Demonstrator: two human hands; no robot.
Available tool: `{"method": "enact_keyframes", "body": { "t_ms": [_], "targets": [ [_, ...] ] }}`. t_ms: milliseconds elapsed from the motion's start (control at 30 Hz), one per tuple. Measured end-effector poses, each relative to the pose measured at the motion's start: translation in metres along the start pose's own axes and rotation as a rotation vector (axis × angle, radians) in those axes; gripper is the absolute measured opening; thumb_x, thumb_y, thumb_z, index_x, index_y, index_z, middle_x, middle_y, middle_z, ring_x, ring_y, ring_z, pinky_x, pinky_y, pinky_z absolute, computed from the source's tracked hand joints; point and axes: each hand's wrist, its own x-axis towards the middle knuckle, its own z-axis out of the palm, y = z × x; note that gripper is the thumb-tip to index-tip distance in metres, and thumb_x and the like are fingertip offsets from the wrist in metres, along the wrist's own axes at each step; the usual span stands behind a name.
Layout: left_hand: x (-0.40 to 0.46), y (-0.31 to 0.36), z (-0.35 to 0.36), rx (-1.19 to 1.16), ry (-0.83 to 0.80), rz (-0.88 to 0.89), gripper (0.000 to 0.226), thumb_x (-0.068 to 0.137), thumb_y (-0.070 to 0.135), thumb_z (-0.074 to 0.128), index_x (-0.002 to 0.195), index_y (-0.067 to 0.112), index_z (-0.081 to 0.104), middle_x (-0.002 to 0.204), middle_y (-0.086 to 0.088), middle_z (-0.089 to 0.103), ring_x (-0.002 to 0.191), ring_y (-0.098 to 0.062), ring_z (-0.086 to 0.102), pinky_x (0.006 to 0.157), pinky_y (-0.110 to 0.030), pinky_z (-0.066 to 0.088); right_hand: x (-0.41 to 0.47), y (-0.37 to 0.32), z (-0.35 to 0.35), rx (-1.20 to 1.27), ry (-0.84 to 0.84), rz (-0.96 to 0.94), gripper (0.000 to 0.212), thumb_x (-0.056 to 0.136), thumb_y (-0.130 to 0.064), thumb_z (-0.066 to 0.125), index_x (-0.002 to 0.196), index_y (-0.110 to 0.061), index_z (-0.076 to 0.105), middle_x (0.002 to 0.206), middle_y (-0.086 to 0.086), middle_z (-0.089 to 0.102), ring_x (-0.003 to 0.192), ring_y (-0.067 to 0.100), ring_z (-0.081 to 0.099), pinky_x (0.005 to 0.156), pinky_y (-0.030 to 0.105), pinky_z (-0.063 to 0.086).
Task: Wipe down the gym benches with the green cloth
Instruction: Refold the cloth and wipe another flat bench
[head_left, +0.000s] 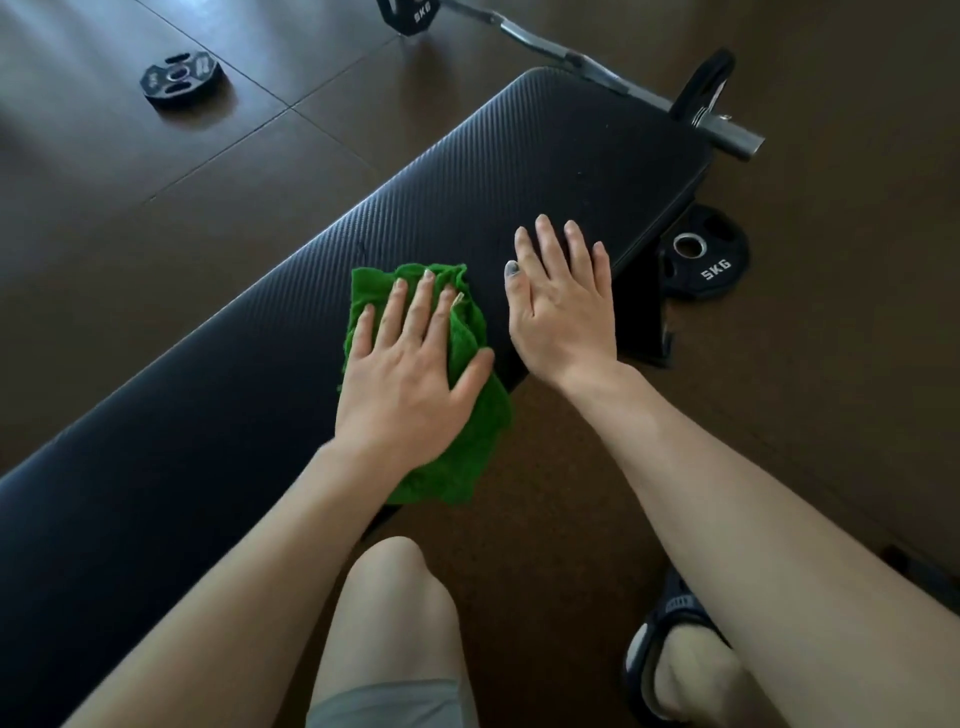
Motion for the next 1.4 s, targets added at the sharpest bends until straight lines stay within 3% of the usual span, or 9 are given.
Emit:
{"method": "enact_keyframes", "body": {
  "t_ms": [167,267,367,600,933,1067,1200,1300,1400],
  "targets": [
    [0.088,0.001,-0.005,-0.026,0.020,-0.050,0.078,0.102,0.067,0.018,0.167,0.023,0.008,0.175,0.003,-0.001,0.161,-0.016,-0.005,0.130,-0.045,0.000,-0.001,0.000,-0.001,0.013,0.015,0.001,0.057,0.110,-0.042,0.014,0.164,-0.025,0.024,0.173,-0.001,0.013,0.160,0.020,0.000,0.129,0.042,-0.003],
    [0.141,0.004,-0.018,-0.053,-0.019,-0.117,0.079,0.103,0.066,0.019,0.167,0.021,0.010,0.175,0.003,-0.001,0.161,-0.017,-0.005,0.130,-0.044,-0.002,0.017,0.014,-0.015,-0.047,0.037,-0.110,0.053,0.110,-0.040,0.022,0.158,-0.024,0.040,0.167,0.002,0.033,0.155,0.023,0.024,0.127,0.043,0.014],
    [0.145,0.013,-0.022,-0.065,-0.034,-0.161,0.080,0.103,0.067,0.016,0.167,0.020,0.007,0.175,0.002,-0.004,0.161,-0.017,-0.007,0.130,-0.046,-0.003,0.054,0.041,-0.036,-0.096,0.098,-0.167,0.052,0.108,-0.041,0.028,0.145,-0.019,0.057,0.151,0.004,0.054,0.137,0.029,0.046,0.118,0.046,0.026],
    [0.070,0.043,-0.006,-0.053,0.016,-0.254,0.075,0.102,0.067,0.011,0.166,0.030,0.000,0.173,0.010,-0.008,0.159,-0.012,-0.012,0.130,-0.044,-0.003,0.138,0.043,-0.028,-0.170,-0.120,-0.296,0.056,0.109,-0.046,0.018,0.162,-0.032,0.028,0.171,0.003,0.020,0.157,0.028,0.014,0.128,0.053,0.004],
    [0.208,0.032,-0.029,-0.128,-0.005,-0.516,0.071,0.106,0.060,0.020,0.166,0.024,0.009,0.174,0.003,0.010,0.160,-0.017,0.006,0.129,-0.045,-0.001,0.141,0.050,-0.032,-0.057,-0.094,-0.337,0.058,0.109,-0.042,0.013,0.160,-0.027,0.034,0.170,0.005,0.025,0.158,0.027,0.015,0.128,0.053,0.006],
    [0.161,0.040,-0.025,-0.130,0.001,-0.495,0.071,0.104,0.064,0.016,0.166,0.032,0.006,0.174,0.011,-0.002,0.160,-0.010,-0.006,0.130,-0.044,-0.003,0.142,0.054,-0.032,-0.043,-0.080,-0.353,0.059,0.109,-0.042,0.012,0.159,-0.024,0.038,0.169,0.006,0.028,0.158,0.028,0.017,0.128,0.054,0.008],
    [0.092,0.014,-0.025,-0.151,0.015,-0.734,0.068,0.106,0.062,0.020,0.166,0.030,0.011,0.173,0.015,-0.002,0.159,-0.007,-0.005,0.130,-0.039,-0.004,0.141,0.049,-0.032,-0.080,-0.103,-0.370,0.063,0.109,-0.045,0.007,0.161,-0.022,0.032,0.171,0.009,0.023,0.158,0.032,0.012,0.127,0.057,0.005],
    [0.101,0.014,-0.020,-0.117,0.019,-0.875,0.069,0.106,0.061,0.020,0.166,0.027,0.011,0.174,0.009,-0.002,0.160,-0.013,-0.005,0.130,-0.043,-0.003,0.139,0.046,-0.032,-0.098,-0.107,-0.385,0.064,0.108,-0.045,0.005,0.162,-0.021,0.030,0.171,0.010,0.020,0.159,0.033,0.010,0.127,0.059,0.004],
    [0.137,0.031,-0.019,-0.118,0.027,-0.849,0.075,0.104,0.064,0.017,0.167,0.024,0.005,0.175,0.001,-0.004,0.161,-0.022,-0.007,0.129,-0.050,-0.003,0.141,0.048,-0.031,-0.110,-0.107,-0.391,0.064,0.108,-0.045,0.005,0.163,-0.021,0.028,0.171,0.009,0.019,0.159,0.032,0.009,0.127,0.058,0.003]
  ]
}}
